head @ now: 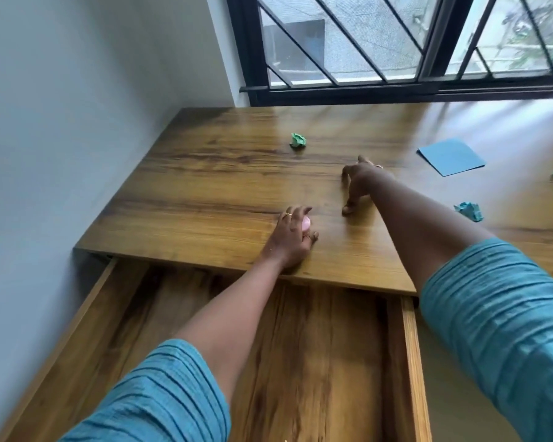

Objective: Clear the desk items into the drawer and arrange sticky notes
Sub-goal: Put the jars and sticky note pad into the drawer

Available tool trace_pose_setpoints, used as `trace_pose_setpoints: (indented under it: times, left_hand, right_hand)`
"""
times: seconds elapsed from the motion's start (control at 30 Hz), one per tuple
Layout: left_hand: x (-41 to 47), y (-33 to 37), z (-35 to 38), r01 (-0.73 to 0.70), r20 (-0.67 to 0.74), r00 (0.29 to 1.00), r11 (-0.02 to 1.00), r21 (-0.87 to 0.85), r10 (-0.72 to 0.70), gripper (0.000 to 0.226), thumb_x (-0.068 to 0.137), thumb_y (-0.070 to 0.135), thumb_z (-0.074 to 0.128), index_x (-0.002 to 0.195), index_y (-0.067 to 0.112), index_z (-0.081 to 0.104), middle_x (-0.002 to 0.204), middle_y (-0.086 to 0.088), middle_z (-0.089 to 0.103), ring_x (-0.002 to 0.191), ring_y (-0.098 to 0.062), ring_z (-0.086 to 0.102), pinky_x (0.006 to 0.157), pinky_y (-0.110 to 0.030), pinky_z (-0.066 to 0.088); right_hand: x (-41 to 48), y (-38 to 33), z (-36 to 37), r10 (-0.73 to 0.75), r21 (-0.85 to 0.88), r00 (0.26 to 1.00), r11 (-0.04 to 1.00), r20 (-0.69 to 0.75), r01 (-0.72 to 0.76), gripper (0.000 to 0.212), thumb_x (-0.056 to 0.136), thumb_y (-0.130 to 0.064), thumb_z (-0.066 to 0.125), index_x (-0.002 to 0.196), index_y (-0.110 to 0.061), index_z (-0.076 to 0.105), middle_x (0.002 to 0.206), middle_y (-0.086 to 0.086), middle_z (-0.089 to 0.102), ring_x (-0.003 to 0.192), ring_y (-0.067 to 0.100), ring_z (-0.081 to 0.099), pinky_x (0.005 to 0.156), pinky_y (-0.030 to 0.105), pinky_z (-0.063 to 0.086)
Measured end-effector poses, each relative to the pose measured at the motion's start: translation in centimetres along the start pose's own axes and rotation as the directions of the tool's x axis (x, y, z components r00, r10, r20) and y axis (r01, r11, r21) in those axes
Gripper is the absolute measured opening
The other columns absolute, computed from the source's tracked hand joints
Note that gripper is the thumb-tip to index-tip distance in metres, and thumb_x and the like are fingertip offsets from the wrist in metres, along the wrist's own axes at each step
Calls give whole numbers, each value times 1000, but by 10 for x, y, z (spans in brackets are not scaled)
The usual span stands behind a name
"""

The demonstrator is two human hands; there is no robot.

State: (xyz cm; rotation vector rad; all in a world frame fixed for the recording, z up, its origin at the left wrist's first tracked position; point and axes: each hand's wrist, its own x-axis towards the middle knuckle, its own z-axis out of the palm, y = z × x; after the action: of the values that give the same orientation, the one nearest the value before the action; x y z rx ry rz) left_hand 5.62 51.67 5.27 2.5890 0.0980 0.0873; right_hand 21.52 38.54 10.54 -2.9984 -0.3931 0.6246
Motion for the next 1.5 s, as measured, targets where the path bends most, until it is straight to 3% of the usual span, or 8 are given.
trace_pose_setpoints:
  times: [0.13,0.3,0.67,0.87,0.97,1.07,1.4,1.5]
  left_hand:
    - [-9,3,-3,44,-45,998,998,-37,-45,53,91,18,54,140,14,35,144,-7,36,133,-23,31,111,-32,27]
    - [-31,6,-3,99,-109,988,988,-119,-112,48,87,15,61,133,13,47,137,-8,46,129,-25,40,110,-34,35]
    - [-142,6,1,-71,-50,996,994,-86,67,45,83,8,66,127,6,55,127,-14,54,120,-30,48,104,-29,33]
    - [-205,-6,31,22,146,989,998,-55,-14,44,92,17,54,136,14,47,137,-5,47,126,-22,42,104,-26,32]
    - [-227,-11,45,54,213,976,998,-42,-44,44,94,20,51,138,16,44,138,-4,45,128,-20,40,105,-26,32]
    - [-240,-14,56,82,280,956,997,8,-81,49,93,21,54,140,16,41,141,-3,43,130,-19,39,107,-24,31]
    - [-264,-16,71,107,355,927,993,54,-119,59,84,26,68,137,17,43,136,-2,46,127,-18,42,103,-26,36]
    - [-268,-15,71,96,349,931,994,61,-111,59,84,25,68,137,17,43,136,-2,46,126,-18,42,104,-27,38]
  right_hand:
    - [-18,4,15,-65,115,990,990,-123,79,64,62,-22,87,117,-8,57,130,9,37,119,37,45,97,40,43]
    - [-69,2,39,-149,64,930,982,-336,180,28,88,-8,61,116,-3,62,128,17,42,115,42,47,92,44,47]
    - [-205,-34,138,-188,46,872,971,-452,233,41,94,6,34,129,-8,51,151,13,28,121,41,47,99,45,45]
    - [-258,-40,193,-214,38,836,962,-505,269,32,65,16,72,89,-5,69,115,21,63,92,40,67,72,45,57]
    - [-288,-43,224,-126,125,912,974,-391,188,39,85,7,57,121,-8,60,139,17,47,114,35,58,89,38,52]
    - [-312,-42,251,-20,167,966,984,-257,64,47,95,-3,44,139,-19,40,149,10,32,117,32,53,89,34,52]
    - [-334,-33,269,131,270,977,960,-169,-82,47,96,0,41,141,-11,37,145,18,35,118,28,53,94,30,47]
    - [-336,-36,272,142,283,972,955,-188,-84,41,97,-8,42,138,-12,41,136,14,44,109,25,58,84,27,49]
